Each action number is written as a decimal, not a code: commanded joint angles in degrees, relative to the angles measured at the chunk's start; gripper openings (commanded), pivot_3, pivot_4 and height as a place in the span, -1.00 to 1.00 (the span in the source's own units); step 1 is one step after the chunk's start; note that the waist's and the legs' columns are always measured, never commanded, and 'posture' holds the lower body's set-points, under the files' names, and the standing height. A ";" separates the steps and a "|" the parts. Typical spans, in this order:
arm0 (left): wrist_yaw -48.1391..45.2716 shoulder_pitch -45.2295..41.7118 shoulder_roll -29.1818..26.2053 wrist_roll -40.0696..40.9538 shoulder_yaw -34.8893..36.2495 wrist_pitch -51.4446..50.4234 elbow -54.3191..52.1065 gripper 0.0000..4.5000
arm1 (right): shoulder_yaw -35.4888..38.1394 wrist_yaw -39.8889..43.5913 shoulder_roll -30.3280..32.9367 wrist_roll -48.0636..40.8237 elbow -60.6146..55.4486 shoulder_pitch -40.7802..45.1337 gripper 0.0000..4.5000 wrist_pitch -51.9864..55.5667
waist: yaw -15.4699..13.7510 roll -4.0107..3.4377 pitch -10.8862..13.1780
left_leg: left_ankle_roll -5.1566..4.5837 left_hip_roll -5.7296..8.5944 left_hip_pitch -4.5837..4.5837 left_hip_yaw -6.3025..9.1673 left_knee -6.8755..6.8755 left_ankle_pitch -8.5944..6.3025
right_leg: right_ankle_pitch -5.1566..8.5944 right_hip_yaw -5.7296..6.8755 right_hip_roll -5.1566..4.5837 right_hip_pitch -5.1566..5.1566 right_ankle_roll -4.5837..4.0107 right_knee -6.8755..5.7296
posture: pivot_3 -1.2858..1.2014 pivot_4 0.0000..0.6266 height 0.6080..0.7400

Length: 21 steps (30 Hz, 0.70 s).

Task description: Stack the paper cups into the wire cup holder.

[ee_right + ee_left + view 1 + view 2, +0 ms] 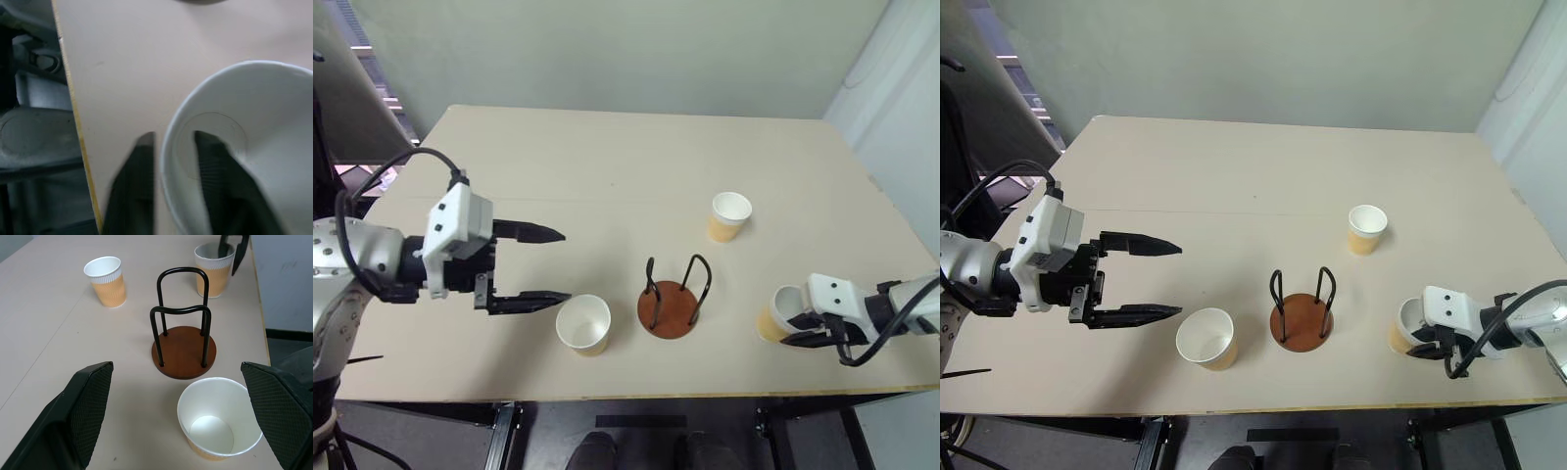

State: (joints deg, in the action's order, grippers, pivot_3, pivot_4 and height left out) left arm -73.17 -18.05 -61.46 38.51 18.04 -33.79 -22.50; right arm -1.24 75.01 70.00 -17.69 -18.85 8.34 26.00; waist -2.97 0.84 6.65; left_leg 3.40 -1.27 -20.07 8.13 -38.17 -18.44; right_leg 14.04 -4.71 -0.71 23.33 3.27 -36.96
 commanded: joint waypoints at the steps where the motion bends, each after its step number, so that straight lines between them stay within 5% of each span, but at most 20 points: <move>1: 0.49 -0.35 -0.80 0.23 1.44 1.30 -0.29 1.00 | 2.76 1.80 1.68 -1.45 -2.47 1.98 -0.99 -0.34 | 0.01 0.00 0.00 | 0.00 0.01 0.01 -0.05 0.00 0.00 | 0.00 -0.01 0.00 0.00 -0.01 0.00 | 0.03 -0.52 1.00; 5: 0.09 -0.63 -1.19 0.28 1.67 1.52 0.32 1.00 | 6.65 5.66 1.99 -9.87 -5.00 8.29 -0.99 2.46 | 0.27 -0.02 0.01 | 0.02 0.05 -0.01 -0.52 0.00 0.01 | -0.01 -0.06 0.05 0.10 -0.01 -0.07 | 0.03 -0.52 1.00; 9: -0.46 0.25 -1.80 -0.38 1.96 2.28 1.35 1.00 | 6.60 5.97 0.35 -15.97 -2.16 26.27 -0.99 6.27 | 0.82 -0.04 0.02 | 0.06 0.23 -0.01 -0.58 0.00 0.03 | -0.02 -0.16 0.29 0.18 -0.09 -0.09 | 0.03 -0.52 1.00; 14: 0.21 0.26 -1.24 -0.28 0.45 2.71 1.16 1.00 | -1.76 3.64 -11.53 -19.32 -2.22 46.34 -0.99 11.18 | 1.56 0.01 -0.01 | 0.06 0.00 0.03 -0.45 0.11 0.03 | -0.03 -0.16 0.38 0.30 -0.21 -0.09 | 0.03 -0.52 1.00; 21: 1.16 1.18 -1.05 1.02 0.53 1.91 -0.70 1.00 | -13.87 6.45 -18.22 -10.14 -1.60 46.76 -0.99 5.82 | 1.36 0.02 -0.02 | 0.13 -0.49 -0.22 -0.37 0.09 0.05 | -0.06 -0.07 0.39 0.53 -0.30 -0.08 | 0.03 -0.52 1.00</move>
State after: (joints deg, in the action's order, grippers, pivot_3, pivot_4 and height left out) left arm -72.15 -17.02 -62.03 38.50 17.04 -31.99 -21.21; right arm -15.00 80.48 51.32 -30.11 -20.61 54.65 34.04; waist -1.60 0.86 6.63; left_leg 3.53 -1.74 -20.33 7.77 -38.11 -18.39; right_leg 13.97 -4.79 -0.35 23.87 2.98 -37.03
